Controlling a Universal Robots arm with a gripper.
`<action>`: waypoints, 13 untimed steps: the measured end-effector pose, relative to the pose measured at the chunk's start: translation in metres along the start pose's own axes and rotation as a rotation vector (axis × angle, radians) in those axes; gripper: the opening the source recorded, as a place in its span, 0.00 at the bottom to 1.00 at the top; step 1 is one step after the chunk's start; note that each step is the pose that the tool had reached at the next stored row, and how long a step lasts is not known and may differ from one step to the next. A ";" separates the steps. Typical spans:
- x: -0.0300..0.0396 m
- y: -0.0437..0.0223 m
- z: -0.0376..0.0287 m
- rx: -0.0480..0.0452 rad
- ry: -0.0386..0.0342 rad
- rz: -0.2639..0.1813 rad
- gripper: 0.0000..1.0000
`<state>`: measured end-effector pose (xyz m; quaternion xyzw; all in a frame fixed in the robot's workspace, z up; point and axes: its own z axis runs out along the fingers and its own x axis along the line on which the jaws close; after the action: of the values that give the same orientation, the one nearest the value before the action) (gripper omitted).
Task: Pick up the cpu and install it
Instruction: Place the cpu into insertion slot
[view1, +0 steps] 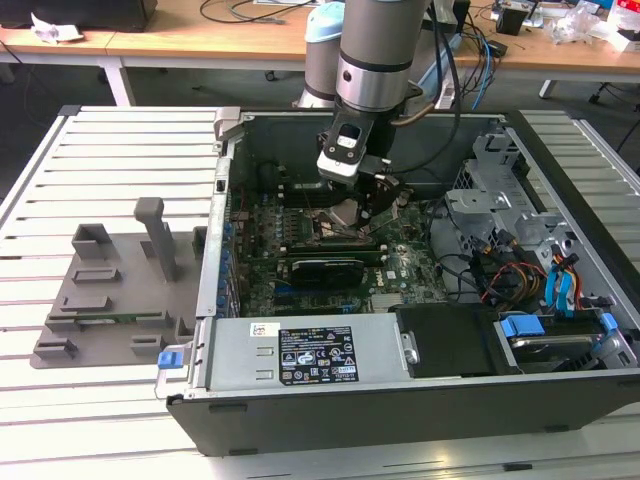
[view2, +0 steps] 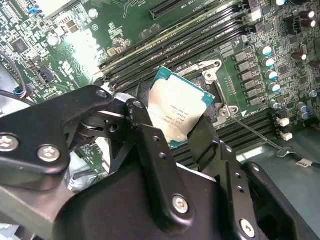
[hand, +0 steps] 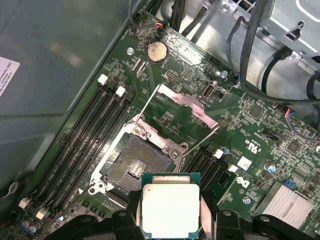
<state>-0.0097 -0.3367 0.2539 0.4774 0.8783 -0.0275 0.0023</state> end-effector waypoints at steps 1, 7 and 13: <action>0.0000 0.0000 0.0000 0.0003 0.0003 0.008 0.55; 0.0000 0.0000 0.0000 0.0014 0.0021 0.045 0.55; 0.0000 0.0000 0.0000 0.0024 0.0035 0.076 0.55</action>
<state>-0.0097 -0.3368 0.2539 0.5105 0.8594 -0.0276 0.0012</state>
